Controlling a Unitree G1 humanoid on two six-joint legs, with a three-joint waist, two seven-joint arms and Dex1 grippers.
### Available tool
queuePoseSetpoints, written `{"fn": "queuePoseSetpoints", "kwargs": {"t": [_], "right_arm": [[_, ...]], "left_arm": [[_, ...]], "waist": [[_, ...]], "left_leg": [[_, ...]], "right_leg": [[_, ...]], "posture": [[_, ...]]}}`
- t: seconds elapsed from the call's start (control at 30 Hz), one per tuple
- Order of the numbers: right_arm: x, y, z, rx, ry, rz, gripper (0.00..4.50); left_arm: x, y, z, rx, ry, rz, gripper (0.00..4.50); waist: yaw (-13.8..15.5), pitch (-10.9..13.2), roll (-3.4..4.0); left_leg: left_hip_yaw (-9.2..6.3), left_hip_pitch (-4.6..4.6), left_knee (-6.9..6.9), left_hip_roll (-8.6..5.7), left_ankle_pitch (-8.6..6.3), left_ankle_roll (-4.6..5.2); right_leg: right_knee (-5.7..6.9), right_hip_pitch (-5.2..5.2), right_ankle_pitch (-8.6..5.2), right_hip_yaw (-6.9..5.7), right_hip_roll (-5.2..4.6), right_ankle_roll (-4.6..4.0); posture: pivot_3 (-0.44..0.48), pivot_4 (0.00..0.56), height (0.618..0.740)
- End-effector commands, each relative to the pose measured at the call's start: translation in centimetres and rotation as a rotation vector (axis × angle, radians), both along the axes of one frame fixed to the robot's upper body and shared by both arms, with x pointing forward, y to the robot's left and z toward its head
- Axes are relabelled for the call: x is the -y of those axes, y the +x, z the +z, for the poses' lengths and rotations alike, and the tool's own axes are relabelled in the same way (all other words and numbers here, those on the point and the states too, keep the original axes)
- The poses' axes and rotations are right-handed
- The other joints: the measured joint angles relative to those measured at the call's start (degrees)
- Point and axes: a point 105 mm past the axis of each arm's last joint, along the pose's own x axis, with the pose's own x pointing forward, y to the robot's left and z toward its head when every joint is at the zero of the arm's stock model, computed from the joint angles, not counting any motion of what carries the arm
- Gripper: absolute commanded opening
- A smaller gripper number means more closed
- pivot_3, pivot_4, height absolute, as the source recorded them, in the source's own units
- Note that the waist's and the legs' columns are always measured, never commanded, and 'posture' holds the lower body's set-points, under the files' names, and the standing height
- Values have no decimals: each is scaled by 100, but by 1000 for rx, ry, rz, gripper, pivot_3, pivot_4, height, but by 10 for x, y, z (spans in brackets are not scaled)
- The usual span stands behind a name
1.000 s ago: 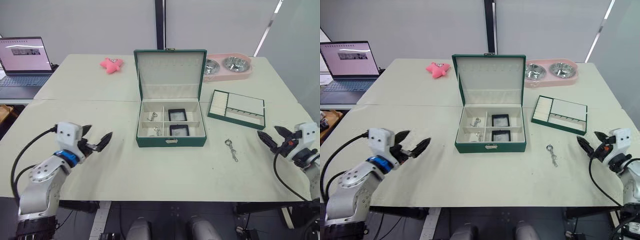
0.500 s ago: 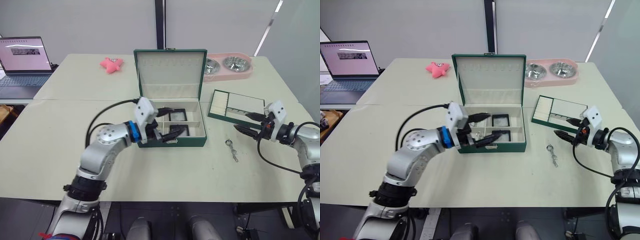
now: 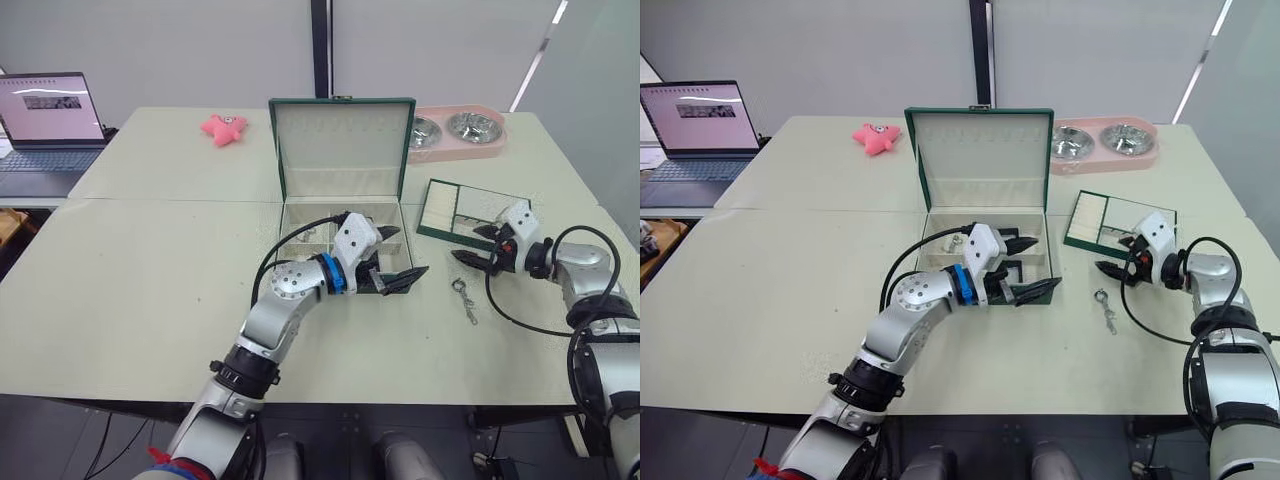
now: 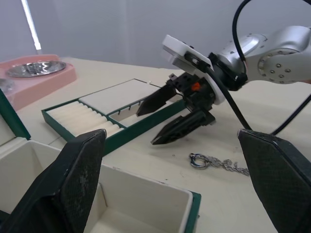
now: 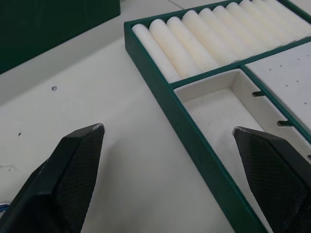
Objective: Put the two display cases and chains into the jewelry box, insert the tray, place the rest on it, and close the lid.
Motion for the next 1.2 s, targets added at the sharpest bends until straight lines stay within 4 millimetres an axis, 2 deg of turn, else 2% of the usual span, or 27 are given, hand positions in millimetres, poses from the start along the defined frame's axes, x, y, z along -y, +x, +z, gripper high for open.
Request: {"fn": "queuePoseSetpoints", "kwargs": {"t": [0.03,0.47,0.57,0.77,0.9,1.07,1.2], "right_arm": [[1,3,17,44,-59,37,4480],[4,4,19,-18,-165,66,4480],[5,5,19,-19,-170,59,3909],[8,6,20,-11,-186,44,1949],[9,6,21,-10,-195,45,982],[9,5,21,-14,-217,52,24],[10,5,22,-16,-220,56,7]], "left_arm": [[5,-5,13,44,-36,-4,4500],[8,-7,17,35,-52,-11,4500],[8,-8,18,33,-53,-12,4500],[7,-10,19,25,-59,-11,4500],[8,-10,19,22,-63,-12,4500],[8,-9,20,22,-66,-13,4500],[8,-9,19,20,-67,-13,4500]], "waist": [[-10,0,0],[-1,0,1],[-2,0,1],[-1,0,1],[-1,0,1],[0,0,1],[0,0,1]], "left_leg": [[0,0,0,0,0,0],[0,2,0,0,1,-2],[0,1,0,0,1,-1],[0,2,0,0,1,-2],[0,1,-1,0,1,-2],[0,1,0,0,1,-2],[0,2,0,0,1,-2]], "right_leg": [[0,0,0,1,0,0],[1,1,0,0,0,0],[1,1,0,0,0,0],[1,2,0,0,0,0],[0,2,0,0,0,0],[0,2,0,-1,0,0],[0,3,0,-1,0,0]], "posture": [[0,150,740],[0,150,740],[0,150,740],[0,150,740],[0,150,740],[0,150,740],[0,150,740]]}}
